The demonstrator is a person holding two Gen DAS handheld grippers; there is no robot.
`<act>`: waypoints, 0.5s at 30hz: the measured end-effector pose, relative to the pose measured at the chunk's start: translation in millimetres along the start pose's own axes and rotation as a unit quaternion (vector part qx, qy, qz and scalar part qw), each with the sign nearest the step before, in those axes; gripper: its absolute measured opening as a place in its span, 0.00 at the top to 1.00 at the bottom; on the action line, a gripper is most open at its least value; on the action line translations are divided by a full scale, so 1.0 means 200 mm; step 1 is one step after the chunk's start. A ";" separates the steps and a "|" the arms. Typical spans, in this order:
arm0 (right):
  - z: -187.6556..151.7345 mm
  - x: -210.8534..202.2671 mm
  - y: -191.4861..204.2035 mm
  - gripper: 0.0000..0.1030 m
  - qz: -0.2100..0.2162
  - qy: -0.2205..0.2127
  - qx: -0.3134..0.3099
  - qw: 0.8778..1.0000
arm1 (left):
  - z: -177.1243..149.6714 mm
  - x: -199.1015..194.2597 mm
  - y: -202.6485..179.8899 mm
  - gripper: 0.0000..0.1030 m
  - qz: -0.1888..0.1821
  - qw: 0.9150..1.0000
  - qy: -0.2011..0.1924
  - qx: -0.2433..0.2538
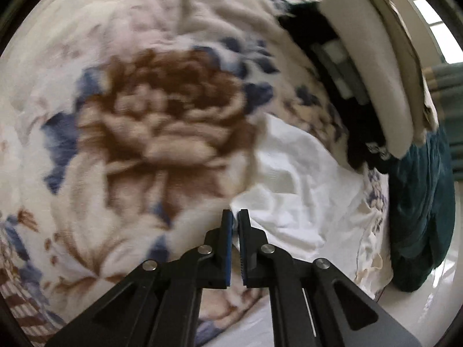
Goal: Fold small clothes
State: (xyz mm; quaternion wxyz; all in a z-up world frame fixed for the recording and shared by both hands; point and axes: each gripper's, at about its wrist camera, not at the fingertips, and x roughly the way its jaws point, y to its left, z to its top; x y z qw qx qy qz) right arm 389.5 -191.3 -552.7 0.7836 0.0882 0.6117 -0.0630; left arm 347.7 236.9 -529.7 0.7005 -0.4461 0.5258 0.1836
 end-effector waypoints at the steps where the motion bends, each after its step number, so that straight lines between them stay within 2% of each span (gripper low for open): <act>1: 0.00 0.00 -0.01 0.52 0.002 0.002 0.002 1.000 | -0.01 0.00 0.04 0.96 -0.002 1.000 0.004 -0.010; 3: -0.01 -0.01 -0.03 0.52 0.006 0.006 0.009 1.000 | -0.04 0.02 0.13 0.94 -0.026 0.997 0.028 -0.060; 5: -0.01 -0.02 -0.03 0.52 0.009 0.006 0.012 1.000 | -0.10 0.04 0.21 0.76 -0.077 0.989 0.050 -0.118; 6: -0.01 -0.03 -0.03 0.52 0.008 0.006 0.012 1.000 | -0.13 0.07 0.22 0.54 -0.103 0.982 0.058 -0.145; 7: -0.01 -0.03 -0.03 0.52 0.008 0.006 0.011 1.000 | -0.16 0.09 0.23 0.42 -0.125 0.977 0.059 -0.163; 8: -0.01 -0.04 -0.03 0.52 0.007 0.004 0.008 1.000 | -0.17 0.11 0.23 0.42 -0.138 0.974 0.055 -0.173; 10: 0.00 -0.04 -0.02 0.52 0.001 0.002 0.003 1.000 | -0.18 0.16 0.18 0.42 -0.151 0.973 0.045 -0.170; 11: -0.01 -0.04 -0.03 0.52 -0.001 0.002 0.002 1.000 | -0.18 0.18 0.15 0.42 -0.148 0.975 0.037 -0.160; 13: 0.01 -0.03 -0.02 0.52 -0.006 0.004 0.002 1.000 | -0.16 0.19 0.08 0.48 -0.127 0.981 0.009 -0.143; 14: 0.00 -0.03 -0.03 0.52 -0.011 0.005 0.003 1.000 | -0.16 0.18 0.05 0.59 -0.122 0.984 -0.012 -0.133; 15: 0.00 -0.03 -0.04 0.52 -0.013 0.006 0.005 1.000 | -0.14 0.17 -0.01 0.95 -0.104 0.988 -0.036 -0.105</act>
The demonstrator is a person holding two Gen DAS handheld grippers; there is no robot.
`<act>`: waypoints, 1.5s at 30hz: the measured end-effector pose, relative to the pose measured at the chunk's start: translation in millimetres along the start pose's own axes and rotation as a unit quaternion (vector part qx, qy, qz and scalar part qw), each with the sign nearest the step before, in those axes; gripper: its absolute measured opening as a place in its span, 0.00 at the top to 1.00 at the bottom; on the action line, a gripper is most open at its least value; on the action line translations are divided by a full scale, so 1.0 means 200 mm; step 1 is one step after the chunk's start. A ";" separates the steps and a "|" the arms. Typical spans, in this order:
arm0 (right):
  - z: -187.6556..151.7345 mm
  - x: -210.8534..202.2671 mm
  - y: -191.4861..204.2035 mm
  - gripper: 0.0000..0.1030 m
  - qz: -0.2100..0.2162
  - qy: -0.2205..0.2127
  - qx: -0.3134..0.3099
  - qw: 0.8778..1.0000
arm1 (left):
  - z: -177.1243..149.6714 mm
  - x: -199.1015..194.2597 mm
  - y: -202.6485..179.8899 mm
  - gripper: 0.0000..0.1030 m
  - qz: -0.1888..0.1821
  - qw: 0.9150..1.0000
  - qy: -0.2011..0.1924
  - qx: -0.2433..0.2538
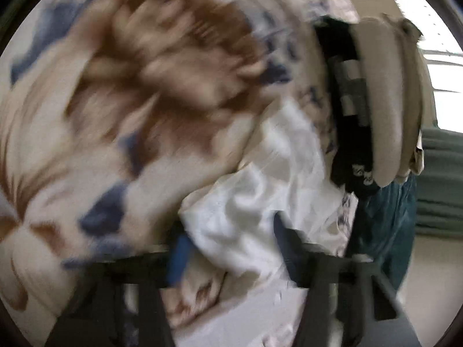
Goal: Fold small clothes
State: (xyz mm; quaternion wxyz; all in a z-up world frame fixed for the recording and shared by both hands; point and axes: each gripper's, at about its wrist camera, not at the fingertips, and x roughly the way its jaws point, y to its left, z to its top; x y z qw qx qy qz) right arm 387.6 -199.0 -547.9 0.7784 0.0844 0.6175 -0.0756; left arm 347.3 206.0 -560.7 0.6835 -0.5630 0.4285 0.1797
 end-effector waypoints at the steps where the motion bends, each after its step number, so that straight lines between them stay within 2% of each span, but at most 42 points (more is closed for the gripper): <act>1: 0.01 0.01 0.00 0.52 -0.002 0.001 0.001 1.000 | 0.01 0.00 -0.06 0.99 0.013 0.999 -0.011 0.028; 3: 0.01 0.01 -0.02 0.52 -0.012 0.005 0.007 1.000 | 0.01 -0.04 -0.18 0.99 0.024 0.994 -0.053 0.092; 5: 0.00 0.01 -0.05 0.52 -0.012 0.006 0.015 1.000 | -0.01 -0.10 -0.33 0.99 0.029 0.982 -0.084 0.168; 7: 0.00 0.01 -0.08 0.52 -0.015 0.008 0.019 1.000 | -0.10 -0.15 -0.51 0.99 0.029 0.960 -0.099 0.260; 9: -0.01 0.01 -0.12 0.52 -0.018 0.009 0.025 0.999 | -0.25 -0.14 -0.68 0.99 0.026 0.932 -0.091 0.350; 10: -0.01 0.01 -0.15 0.52 -0.020 0.010 0.027 0.999 | -0.34 -0.12 -0.75 0.99 0.024 0.916 -0.081 0.392; 11: -0.03 0.00 -0.18 0.52 -0.021 0.012 0.031 0.999 | -0.48 -0.07 -0.83 0.99 0.019 0.895 -0.054 0.443; 13: -0.05 -0.01 -0.24 0.52 -0.023 0.016 0.038 0.999 | -0.68 0.04 -0.88 0.99 0.016 0.866 -0.001 0.499; 14: -0.07 -0.01 -0.27 0.52 -0.025 0.019 0.042 0.999 | -0.80 0.12 -0.88 0.98 0.015 0.853 0.040 0.521; 16: -0.08 -0.01 -0.33 0.52 -0.024 0.024 0.048 0.998 | -0.94 0.24 -0.88 0.97 0.022 0.836 0.093 0.541; 18: -0.11 -0.03 -0.38 0.52 -0.018 0.031 0.053 0.998 | -1.04 0.32 -0.85 0.96 0.050 0.817 0.148 0.555; 19: -0.12 -0.04 -0.40 0.50 -0.015 0.031 0.053 0.998 | -1.05 0.32 -0.83 0.95 0.053 0.817 0.164 0.551; 20: -0.12 -0.05 -0.42 0.47 -0.008 0.031 0.051 0.998 | -1.04 0.28 -0.81 0.92 0.045 0.822 0.174 0.541; 21: -0.13 -0.07 -0.43 0.44 0.003 0.028 0.050 0.998 | -1.01 0.23 -0.79 0.81 0.037 0.830 0.183 0.526; 22: -0.12 -0.09 -0.42 0.44 0.014 0.026 0.050 0.998 | -0.97 0.19 -0.78 0.63 0.028 0.837 0.189 0.513; 23: -0.12 -0.10 -0.43 0.44 0.027 0.025 0.050 0.998 | -0.91 0.16 -0.77 0.51 0.020 0.846 0.192 0.497; 24: -0.10 -0.10 -0.42 0.44 0.044 0.026 0.050 0.997 | -0.84 0.12 -0.78 0.25 0.018 0.855 0.186 0.484; 25: -0.09 -0.11 -0.41 0.44 0.066 0.026 0.052 0.996 | -0.76 0.11 -0.80 0.17 0.018 0.863 0.178 0.473; 27: -0.06 -0.11 -0.36 0.44 0.107 0.024 0.052 0.993 | -0.62 0.10 -0.85 0.17 0.026 0.876 0.151 0.458; 29: -0.03 -0.09 -0.30 0.44 0.138 0.025 0.050 0.989 | -0.51 0.17 -0.91 0.17 0.047 0.877 0.125 0.461; 31: -0.01 -0.05 -0.22 0.44 0.169 0.034 0.059 0.983 | -0.43 0.30 -0.99 0.17 0.074 0.868 0.105 0.479; 32: 0.01 -0.03 -0.18 0.44 0.183 0.039 0.064 0.980 | -0.41 0.37 -1.02 0.17 0.086 0.861 0.100 0.492; 33: 0.03 0.01 -0.14 0.44 0.189 0.044 0.066 0.979 | -0.40 0.46 -1.05 0.17 0.105 0.847 0.098 0.511; 34: 0.07 0.04 -0.02 0.44 0.189 0.045 0.067 0.979 | -0.39 0.53 -1.07 0.17 0.121 0.837 0.093 0.525; 35: 0.08 0.07 0.02 0.44 0.186 0.046 0.064 0.979 | -0.39 0.62 -1.09 0.17 0.141 0.822 0.090 0.544; 38: 0.12 0.12 0.11 0.54 0.154 0.041 0.038 0.987 | -0.35 0.78 -1.08 0.17 0.187 0.794 0.081 0.572; 39: 0.12 0.11 0.12 0.57 0.138 0.036 0.024 0.989 | -0.33 0.81 -1.08 0.15 0.192 0.789 0.082 0.578; 42: 0.08 0.09 0.14 0.58 0.120 0.035 -0.003 0.992 | -0.32 0.80 -1.09 0.15 0.190 0.784 0.078 0.586; 44: 0.06 0.07 0.13 0.57 0.127 0.039 -0.008 0.991 | -0.32 0.74 -1.10 0.15 0.185 0.784 0.069 0.588; 45: 0.05 0.05 0.10 0.56 0.137 0.047 -0.007 0.989 | -0.33 0.67 -1.11 0.15 0.175 0.787 0.062 0.588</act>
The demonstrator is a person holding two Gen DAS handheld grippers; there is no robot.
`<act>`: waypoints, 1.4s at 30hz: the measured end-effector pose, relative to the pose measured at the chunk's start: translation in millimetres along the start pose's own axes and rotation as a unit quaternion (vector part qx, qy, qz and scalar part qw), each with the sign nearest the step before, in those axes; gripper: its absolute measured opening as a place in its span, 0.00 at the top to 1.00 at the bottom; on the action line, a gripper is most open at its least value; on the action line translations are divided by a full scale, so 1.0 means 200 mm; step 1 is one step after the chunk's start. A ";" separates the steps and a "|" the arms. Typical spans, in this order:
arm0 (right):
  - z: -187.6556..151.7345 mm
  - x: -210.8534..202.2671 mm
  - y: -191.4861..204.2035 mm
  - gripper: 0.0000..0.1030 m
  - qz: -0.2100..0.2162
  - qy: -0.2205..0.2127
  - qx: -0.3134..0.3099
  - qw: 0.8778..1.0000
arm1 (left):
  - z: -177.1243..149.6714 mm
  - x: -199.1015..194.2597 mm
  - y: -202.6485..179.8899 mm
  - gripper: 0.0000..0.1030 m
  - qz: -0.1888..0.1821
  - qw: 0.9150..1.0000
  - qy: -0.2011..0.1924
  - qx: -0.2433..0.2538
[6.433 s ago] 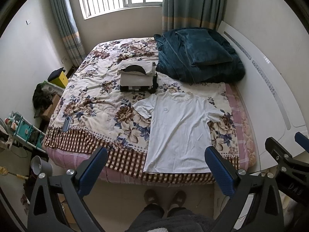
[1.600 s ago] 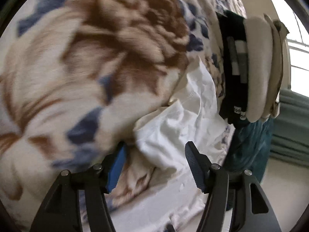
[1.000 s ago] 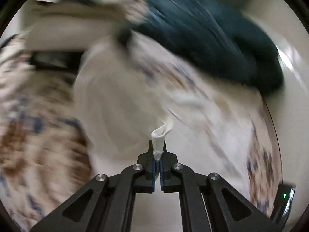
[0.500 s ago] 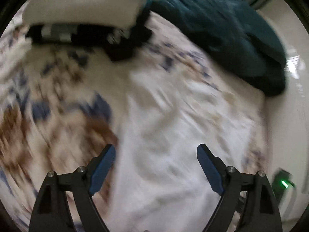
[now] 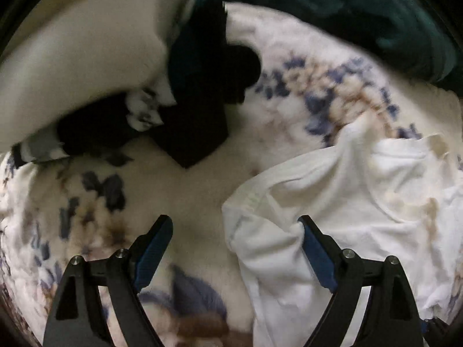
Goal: Fold small clothes
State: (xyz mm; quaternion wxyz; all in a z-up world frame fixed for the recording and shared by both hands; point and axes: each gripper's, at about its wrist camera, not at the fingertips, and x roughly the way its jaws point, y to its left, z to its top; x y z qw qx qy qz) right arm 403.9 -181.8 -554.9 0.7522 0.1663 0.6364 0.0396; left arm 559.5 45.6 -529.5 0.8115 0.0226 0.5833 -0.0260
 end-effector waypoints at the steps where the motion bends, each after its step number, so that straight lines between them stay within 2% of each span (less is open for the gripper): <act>1: -0.01 -0.03 -0.02 0.49 0.009 0.007 0.004 1.000 | -0.03 -0.09 0.00 0.15 -0.010 1.000 -0.016 -0.003; 5: -0.07 -0.29 -0.22 0.36 0.014 0.007 0.028 1.000 | -0.20 -0.44 -0.06 0.14 -0.024 0.997 -0.067 0.000; 6: -0.10 -0.38 -0.28 0.28 0.004 0.005 0.035 0.999 | -0.26 -0.54 -0.10 0.13 -0.026 0.997 -0.075 0.001; 10: -0.16 -0.70 -0.51 0.13 -0.010 0.000 0.056 0.998 | -0.45 -0.78 -0.28 0.13 -0.039 0.997 -0.068 -0.002; 11: -0.18 -0.80 -0.60 0.12 -0.012 -0.001 0.055 0.998 | -0.54 -0.83 -0.36 0.13 -0.044 0.997 -0.058 -0.002; 13: -0.15 -0.89 -0.69 0.12 -0.018 0.001 0.053 0.998 | -0.59 -0.83 -0.53 0.13 -0.052 0.998 -0.040 -0.003; 17: -0.16 -1.05 -1.01 0.12 -0.019 0.024 0.037 0.999 | -0.91 -0.87 -0.90 0.13 -0.073 0.997 0.017 -0.012; 20: -0.16 -1.09 -1.22 0.12 -0.019 0.042 0.009 0.999 | -1.19 -0.85 -1.25 0.13 -0.096 0.992 0.082 -0.030; 23: -0.16 -1.10 -1.39 0.13 -0.023 0.052 -0.017 0.998 | -1.40 -0.81 -1.53 0.13 -0.104 0.986 0.123 -0.043; 24: -0.16 -1.10 -1.46 0.19 -0.024 0.057 -0.028 0.998 | -1.49 -0.76 -1.64 0.13 -0.105 0.983 0.142 -0.045; 25: -0.15 -1.08 -1.49 0.34 -0.022 0.060 -0.034 0.997 | -1.56 -0.74 -1.72 0.13 -0.105 0.981 0.154 -0.045; 27: -0.13 -1.04 -1.57 0.45 -0.019 0.067 -0.052 0.996 | -1.67 -0.67 -1.85 0.13 -0.106 0.978 0.175 -0.043; 30: -0.08 -0.96 -1.66 0.45 0.005 0.078 -0.054 0.995 | -1.81 -0.55 -2.01 0.13 -0.084 0.977 0.195 -0.023; 32: -0.04 -0.90 -1.67 0.45 0.030 0.084 -0.048 0.995 | -1.85 -0.54 -2.04 0.33 -0.068 0.984 0.166 -0.015; 34: 0.02 -0.84 -1.66 0.42 0.058 0.085 -0.044 0.994 | -1.85 -0.57 -2.04 0.94 -0.051 0.989 0.137 -0.004; 35: 0.09 -0.80 -1.63 0.41 0.080 0.080 -0.046 0.992 | -1.85 -0.59 -2.02 0.97 -0.051 0.990 0.129 -0.004; 39: 0.32 -0.61 -1.48 0.41 0.144 0.062 -0.037 0.987 | -1.86 -0.67 -1.93 0.98 -0.053 0.994 0.094 -0.017; 42: 0.52 -0.45 -1.33 0.41 0.176 0.058 -0.026 0.982 | -1.88 -0.74 -1.82 0.99 -0.049 0.995 0.080 -0.034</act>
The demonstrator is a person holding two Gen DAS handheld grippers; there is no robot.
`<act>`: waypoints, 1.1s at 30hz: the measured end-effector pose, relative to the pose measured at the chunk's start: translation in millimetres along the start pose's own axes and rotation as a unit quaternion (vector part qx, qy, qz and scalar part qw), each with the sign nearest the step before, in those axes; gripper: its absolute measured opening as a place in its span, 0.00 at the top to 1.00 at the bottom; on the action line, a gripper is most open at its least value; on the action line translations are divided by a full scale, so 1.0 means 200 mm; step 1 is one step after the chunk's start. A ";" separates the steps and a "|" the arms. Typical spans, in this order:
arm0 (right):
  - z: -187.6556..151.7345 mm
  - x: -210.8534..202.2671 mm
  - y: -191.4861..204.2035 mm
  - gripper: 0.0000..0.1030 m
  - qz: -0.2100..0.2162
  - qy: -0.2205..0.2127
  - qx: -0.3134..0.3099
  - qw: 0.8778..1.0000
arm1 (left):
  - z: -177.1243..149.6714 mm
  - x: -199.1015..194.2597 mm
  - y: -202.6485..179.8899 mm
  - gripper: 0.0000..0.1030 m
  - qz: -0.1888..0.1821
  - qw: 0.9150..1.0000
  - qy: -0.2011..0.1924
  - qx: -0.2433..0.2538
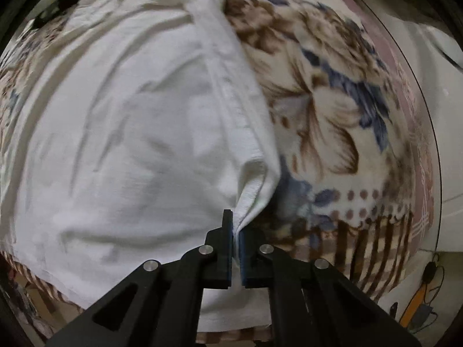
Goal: Fold small clothes
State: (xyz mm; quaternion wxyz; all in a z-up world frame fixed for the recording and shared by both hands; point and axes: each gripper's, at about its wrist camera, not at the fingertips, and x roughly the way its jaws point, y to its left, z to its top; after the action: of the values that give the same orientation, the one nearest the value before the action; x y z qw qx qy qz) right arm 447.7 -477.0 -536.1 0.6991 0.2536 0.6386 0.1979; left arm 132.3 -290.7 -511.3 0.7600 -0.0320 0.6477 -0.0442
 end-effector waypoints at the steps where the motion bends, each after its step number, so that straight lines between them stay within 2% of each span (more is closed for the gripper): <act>1: 0.07 0.06 0.03 0.41 0.008 0.000 0.004 1.000 | -0.01 -0.02 0.02 0.99 0.000 1.000 -0.004 -0.005; 5: 0.29 0.26 0.12 0.42 0.021 0.010 0.023 0.999 | -0.05 -0.12 0.14 0.99 -0.015 0.999 -0.015 -0.032; 6: 0.31 0.28 0.13 0.51 0.020 0.011 0.027 0.999 | -0.07 -0.14 0.15 0.99 -0.018 0.999 -0.019 -0.039; 7: 0.35 0.31 0.15 0.79 0.017 0.008 0.029 0.999 | -0.07 -0.17 0.16 0.99 -0.022 0.999 -0.025 -0.042; 8: 0.36 0.33 0.18 0.92 0.000 0.005 0.029 1.000 | -0.09 -0.20 0.18 0.99 -0.026 0.998 -0.030 -0.047; 9: 0.37 0.32 0.21 0.95 -0.009 0.000 0.028 1.000 | -0.10 -0.24 0.21 0.99 -0.032 0.997 -0.036 -0.054; 13: 0.37 0.25 0.36 0.95 -0.024 -0.010 -0.001 1.000 | -0.11 -0.40 0.35 0.99 -0.050 0.994 -0.059 -0.076; 18: 0.35 0.16 0.69 0.95 -0.049 -0.012 -0.056 0.997 | -0.05 -0.53 0.52 0.99 -0.054 0.989 -0.094 -0.100; 22: 0.35 0.18 0.98 0.95 -0.062 -0.016 -0.089 0.994 | -0.07 -0.61 0.83 0.99 -0.049 0.983 -0.106 -0.139; 27: 0.34 0.41 1.39 0.96 -0.101 -0.018 -0.114 0.988 | -0.10 -0.59 1.23 0.99 -0.036 0.976 -0.102 -0.189; 31: 0.33 0.75 1.68 0.96 -0.151 -0.003 -0.135 0.979 | -0.12 -0.50 1.52 0.99 -0.041 0.972 -0.085 -0.214; 33: 0.32 0.91 1.77 0.96 -0.174 0.005 -0.142 0.974 | -0.13 -0.45 1.65 0.99 -0.043 0.971 -0.076 -0.224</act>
State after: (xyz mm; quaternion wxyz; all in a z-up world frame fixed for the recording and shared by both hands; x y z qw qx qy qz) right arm 546.9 -94.1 -462.1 0.7485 0.0358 0.6417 0.1637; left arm 101.2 47.1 -462.9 0.7778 -0.2327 0.5795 0.0715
